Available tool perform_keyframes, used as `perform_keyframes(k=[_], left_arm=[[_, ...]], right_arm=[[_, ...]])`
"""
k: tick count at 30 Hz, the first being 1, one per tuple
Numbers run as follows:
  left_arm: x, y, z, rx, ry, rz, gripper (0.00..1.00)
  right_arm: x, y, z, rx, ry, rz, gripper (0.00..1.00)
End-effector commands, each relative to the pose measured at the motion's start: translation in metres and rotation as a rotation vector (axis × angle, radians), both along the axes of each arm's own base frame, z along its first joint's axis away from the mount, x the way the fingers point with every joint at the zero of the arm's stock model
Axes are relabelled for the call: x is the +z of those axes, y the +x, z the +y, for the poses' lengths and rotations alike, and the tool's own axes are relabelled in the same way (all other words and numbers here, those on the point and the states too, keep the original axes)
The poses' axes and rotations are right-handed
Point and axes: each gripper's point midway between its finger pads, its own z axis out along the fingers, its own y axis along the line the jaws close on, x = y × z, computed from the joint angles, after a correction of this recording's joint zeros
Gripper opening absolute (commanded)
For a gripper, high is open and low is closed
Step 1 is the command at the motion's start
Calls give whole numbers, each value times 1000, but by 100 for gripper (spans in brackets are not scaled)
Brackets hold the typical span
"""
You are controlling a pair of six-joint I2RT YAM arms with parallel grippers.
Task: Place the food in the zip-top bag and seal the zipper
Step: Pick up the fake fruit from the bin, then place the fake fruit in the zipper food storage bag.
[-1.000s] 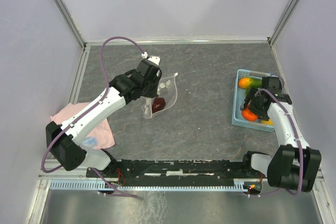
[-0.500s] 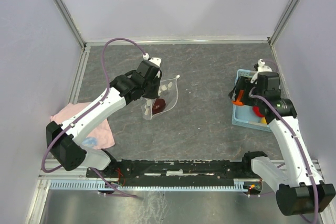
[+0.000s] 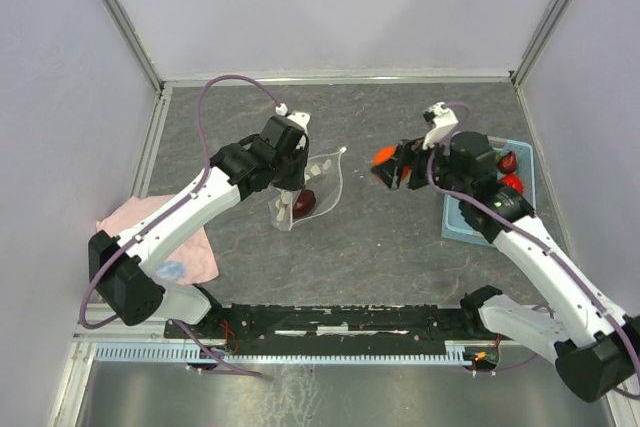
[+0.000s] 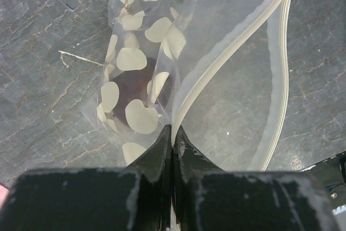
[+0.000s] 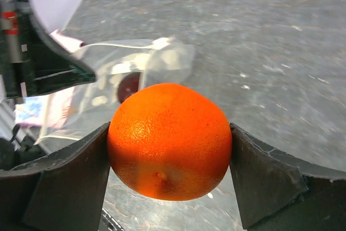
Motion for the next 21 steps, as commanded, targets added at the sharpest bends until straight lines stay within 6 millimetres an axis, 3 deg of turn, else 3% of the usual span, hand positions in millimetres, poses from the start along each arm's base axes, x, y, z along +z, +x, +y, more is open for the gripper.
perform_keyframes(k=[1,7,12,16,21], left_arm=[[19,1,-7,-79,-39,-65,3],[23,-2,-11,-104,-68,-67,3],[24,-3,-12,-112,-72,-66,3],[24,-5,-15,-126,-83,-60,3],[25,-7,-17,-138,-94,-58,3]], right_arm=[[32,3,54,156,88,-159,58],[37,-9,113,332,115,-235,58],[20,-15,150,443,117,-253,57],[-8,-8,163,459,108,-238,56],[-43,8,163,404,48,-204,55]])
